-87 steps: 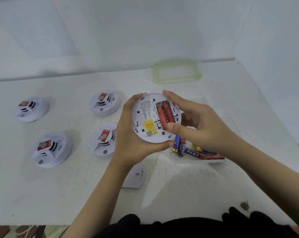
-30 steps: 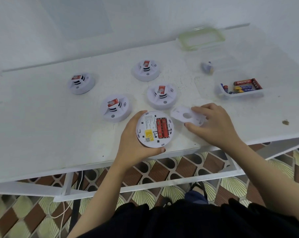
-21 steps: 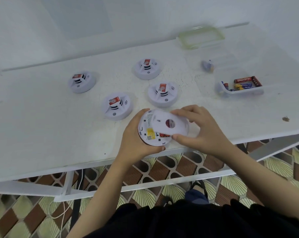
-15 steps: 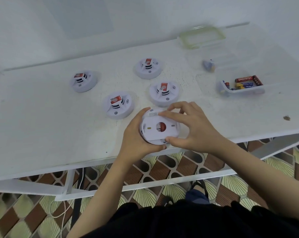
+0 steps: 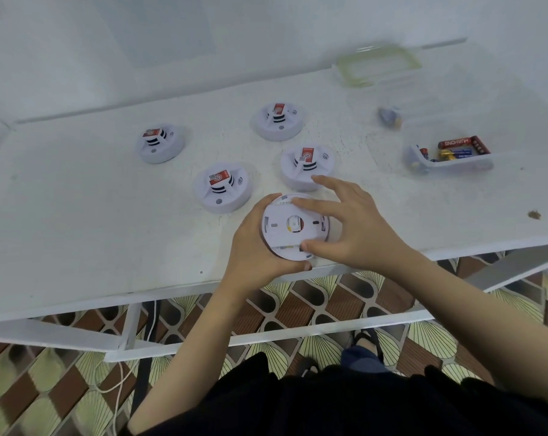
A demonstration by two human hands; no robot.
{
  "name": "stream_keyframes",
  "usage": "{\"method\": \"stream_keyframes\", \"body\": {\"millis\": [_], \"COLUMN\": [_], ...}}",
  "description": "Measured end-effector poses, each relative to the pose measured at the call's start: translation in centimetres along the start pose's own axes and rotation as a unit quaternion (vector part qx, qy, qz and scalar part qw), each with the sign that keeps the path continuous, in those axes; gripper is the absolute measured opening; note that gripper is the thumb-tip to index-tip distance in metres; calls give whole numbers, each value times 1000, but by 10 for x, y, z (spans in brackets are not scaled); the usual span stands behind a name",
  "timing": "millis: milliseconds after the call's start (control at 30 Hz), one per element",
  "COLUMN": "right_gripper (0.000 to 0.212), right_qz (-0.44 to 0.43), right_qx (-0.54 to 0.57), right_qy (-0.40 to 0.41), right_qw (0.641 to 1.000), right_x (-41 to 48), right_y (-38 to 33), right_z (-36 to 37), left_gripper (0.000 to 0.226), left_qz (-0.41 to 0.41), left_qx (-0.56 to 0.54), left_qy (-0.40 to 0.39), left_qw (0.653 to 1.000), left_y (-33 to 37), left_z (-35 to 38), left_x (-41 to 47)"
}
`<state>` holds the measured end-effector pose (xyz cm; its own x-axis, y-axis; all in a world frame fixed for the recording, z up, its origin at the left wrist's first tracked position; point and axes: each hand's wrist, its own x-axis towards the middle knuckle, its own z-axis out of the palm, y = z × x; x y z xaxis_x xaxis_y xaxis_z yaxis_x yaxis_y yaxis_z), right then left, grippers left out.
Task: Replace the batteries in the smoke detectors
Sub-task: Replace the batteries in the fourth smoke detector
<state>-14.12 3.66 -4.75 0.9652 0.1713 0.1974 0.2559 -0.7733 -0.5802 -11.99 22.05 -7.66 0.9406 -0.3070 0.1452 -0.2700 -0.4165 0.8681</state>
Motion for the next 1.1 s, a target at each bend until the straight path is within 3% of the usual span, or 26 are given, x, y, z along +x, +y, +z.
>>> {"method": "stream_keyframes", "body": {"millis": [200, 467, 867, 1100], "right_gripper": [64, 67, 64, 65], "right_qz": [-3, -26, -38, 6], "right_qx": [25, -53, -15, 43], "right_qy": [-53, -62, -63, -101], "right_qw": [998, 996, 997, 994], "right_x": [1, 2, 6, 13], "right_y": [-4, -9, -4, 3], "right_z": [-6, -9, -14, -17], "left_gripper": [100, 97, 101, 100], "left_qz": [-4, 2, 16, 14], "left_qx": [-12, -16, 8, 9], "left_qy": [0, 0, -1, -6], "left_qw": [1000, 1000, 1000, 1000], "left_y": [-1, -1, -3, -2], "left_z": [0, 0, -1, -2], "left_x": [0, -1, 0, 0]}}
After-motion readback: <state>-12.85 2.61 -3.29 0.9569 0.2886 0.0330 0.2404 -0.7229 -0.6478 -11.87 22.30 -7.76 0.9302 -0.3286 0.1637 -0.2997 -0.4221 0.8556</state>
